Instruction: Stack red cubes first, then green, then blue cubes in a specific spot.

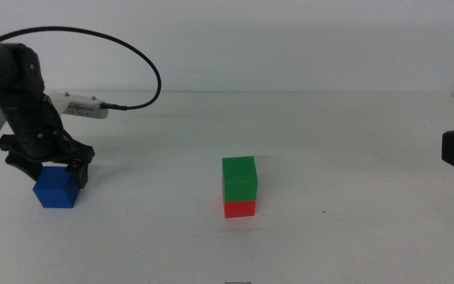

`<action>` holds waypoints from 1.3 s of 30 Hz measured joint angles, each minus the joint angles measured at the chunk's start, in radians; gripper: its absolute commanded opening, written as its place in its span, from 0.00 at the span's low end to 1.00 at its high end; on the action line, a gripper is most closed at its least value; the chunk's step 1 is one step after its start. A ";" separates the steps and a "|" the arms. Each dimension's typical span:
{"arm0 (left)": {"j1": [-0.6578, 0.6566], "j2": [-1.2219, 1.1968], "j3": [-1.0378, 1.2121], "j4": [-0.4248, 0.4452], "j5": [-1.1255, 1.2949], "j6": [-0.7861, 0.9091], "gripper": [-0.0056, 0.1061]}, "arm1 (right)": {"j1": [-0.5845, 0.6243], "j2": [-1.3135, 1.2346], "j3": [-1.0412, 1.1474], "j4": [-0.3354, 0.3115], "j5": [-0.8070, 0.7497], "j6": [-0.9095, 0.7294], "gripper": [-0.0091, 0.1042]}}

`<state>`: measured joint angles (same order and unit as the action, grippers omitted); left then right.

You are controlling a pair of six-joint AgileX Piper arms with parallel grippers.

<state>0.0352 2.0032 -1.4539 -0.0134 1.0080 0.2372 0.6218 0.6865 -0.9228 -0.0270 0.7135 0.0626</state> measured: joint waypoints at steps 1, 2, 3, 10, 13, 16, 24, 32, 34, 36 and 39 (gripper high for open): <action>0.000 0.005 0.000 -0.003 -0.004 0.000 0.80 | 0.000 0.000 0.000 0.000 0.000 0.000 0.86; 0.000 0.009 -0.001 -0.005 -0.006 0.000 0.75 | 0.000 0.000 0.000 0.000 0.000 0.000 0.86; 0.000 0.014 -0.001 -0.008 -0.008 0.000 0.68 | 0.000 0.000 0.000 0.000 0.000 0.000 0.86; 0.005 0.018 -0.003 -0.026 0.004 -0.008 0.19 | 0.000 0.000 0.000 0.000 0.000 0.000 0.86; 0.008 -0.001 -0.017 -0.053 0.099 -0.052 0.08 | 0.000 0.000 0.000 0.000 0.000 0.000 0.86; -0.006 -0.055 -0.045 -0.051 0.186 -0.115 0.04 | 0.000 0.000 0.000 0.000 0.000 0.000 0.86; -0.246 -0.240 -0.159 -0.002 0.218 -0.467 0.04 | 0.000 0.000 0.000 0.000 0.000 0.000 0.86; -0.559 -0.166 -0.327 0.005 0.228 -0.760 0.04 | 0.000 0.000 0.000 0.000 0.000 0.000 0.86; -0.614 -0.129 -0.362 0.013 0.228 -0.807 0.04 | 0.000 0.000 0.000 0.000 0.000 0.000 0.86; -0.651 -0.100 -0.384 0.024 0.229 -0.841 0.04 | 0.000 0.000 0.000 0.000 0.000 0.000 0.86; -0.676 -0.073 -0.402 0.031 0.229 -0.864 0.04 | 0.000 0.000 0.000 0.000 0.000 0.000 0.86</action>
<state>-0.6412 1.9298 -1.8554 0.0178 1.2374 -0.6266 0.6218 0.6865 -0.9228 -0.0270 0.7135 0.0626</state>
